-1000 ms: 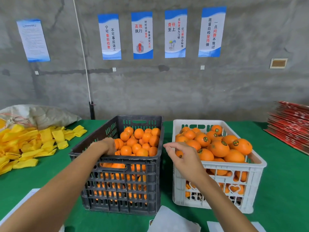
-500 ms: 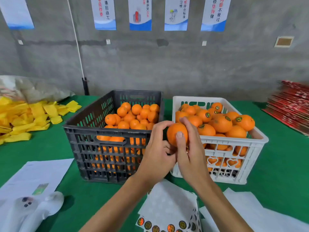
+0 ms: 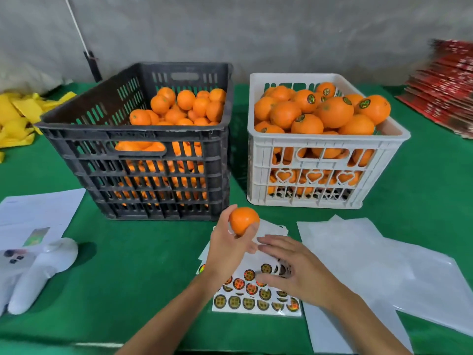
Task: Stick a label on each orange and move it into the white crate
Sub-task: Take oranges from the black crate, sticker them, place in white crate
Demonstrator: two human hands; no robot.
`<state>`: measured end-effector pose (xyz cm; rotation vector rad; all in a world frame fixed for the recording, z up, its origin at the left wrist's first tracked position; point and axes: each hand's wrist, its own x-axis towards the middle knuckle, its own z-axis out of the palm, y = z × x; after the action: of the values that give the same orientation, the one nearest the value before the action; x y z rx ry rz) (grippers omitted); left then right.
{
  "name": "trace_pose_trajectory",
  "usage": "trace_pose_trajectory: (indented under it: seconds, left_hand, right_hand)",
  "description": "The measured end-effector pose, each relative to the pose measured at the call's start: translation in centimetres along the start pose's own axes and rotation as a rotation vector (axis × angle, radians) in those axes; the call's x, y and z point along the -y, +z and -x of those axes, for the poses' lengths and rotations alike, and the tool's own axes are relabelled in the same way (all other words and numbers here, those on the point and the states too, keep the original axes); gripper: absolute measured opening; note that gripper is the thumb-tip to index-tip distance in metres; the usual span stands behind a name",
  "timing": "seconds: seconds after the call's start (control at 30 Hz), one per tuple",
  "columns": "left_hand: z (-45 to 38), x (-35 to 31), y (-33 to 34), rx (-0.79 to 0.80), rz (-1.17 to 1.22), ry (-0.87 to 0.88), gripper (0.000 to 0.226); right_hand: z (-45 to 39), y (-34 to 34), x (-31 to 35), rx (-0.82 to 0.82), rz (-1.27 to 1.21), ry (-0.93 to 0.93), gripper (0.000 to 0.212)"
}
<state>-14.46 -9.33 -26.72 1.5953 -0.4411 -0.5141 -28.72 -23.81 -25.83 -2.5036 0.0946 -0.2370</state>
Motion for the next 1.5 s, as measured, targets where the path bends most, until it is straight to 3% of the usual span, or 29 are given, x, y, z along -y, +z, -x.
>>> trace_pose_trajectory:
  seconds: [0.07,0.43,0.57,0.7,0.83,0.9,0.97,1.13,1.33,1.4,1.5]
  left_hand:
    - [0.0,0.3,0.0,-0.006,0.024,0.011,0.071]
    - [0.4,0.4,-0.2,-0.040,0.071,0.036,0.066]
    - [0.3,0.6,-0.1,-0.046,0.004,0.037,0.068]
    - [0.2,0.6,-0.1,-0.037,-0.009,0.043,0.071]
    - [0.5,0.0,0.0,-0.029,0.068,0.050,0.068]
    - [0.4,-0.8,0.1,-0.027,0.076,0.075,0.070]
    - [0.1,-2.3,0.2,-0.012,0.059,0.107,0.074]
    - [-0.7,-7.7,-0.5,-0.023,-0.102,0.323,0.076]
    - [-2.5,-13.5,0.4,0.017,-0.203,0.544,0.075]
    - [-3.6,-15.4,1.2,-0.034,-0.306,0.615,0.076]
    - [-5.0,-18.9,2.7,-0.092,-0.403,0.786,0.075]
  right_hand:
    - [0.2,0.2,-0.4,0.034,0.091,-0.057,0.073]
    - [0.3,0.3,-0.2,-0.114,0.272,-0.265,0.034]
    - [0.5,0.5,0.3,-0.121,-0.019,-0.131,0.022]
    - [0.0,0.5,0.8,-0.142,-0.434,0.145,0.010]
    - [-1.9,-1.1,2.4,-0.363,-0.814,0.387,0.003]
    - [-3.7,-2.3,3.0,-0.569,-0.725,0.409,0.008]
    - [-5.5,-3.6,4.0,-0.647,-0.684,0.359,0.010]
    - [-7.6,-6.6,6.0,-0.499,-0.831,0.317,0.008]
    - [-7.6,-11.8,8.2,-0.621,-0.835,0.117,0.012]
    - [-7.7,-12.9,9.1,-0.647,-0.727,0.095,0.028]
    - [-8.7,-14.3,10.4,-0.695,-0.376,0.111,0.072]
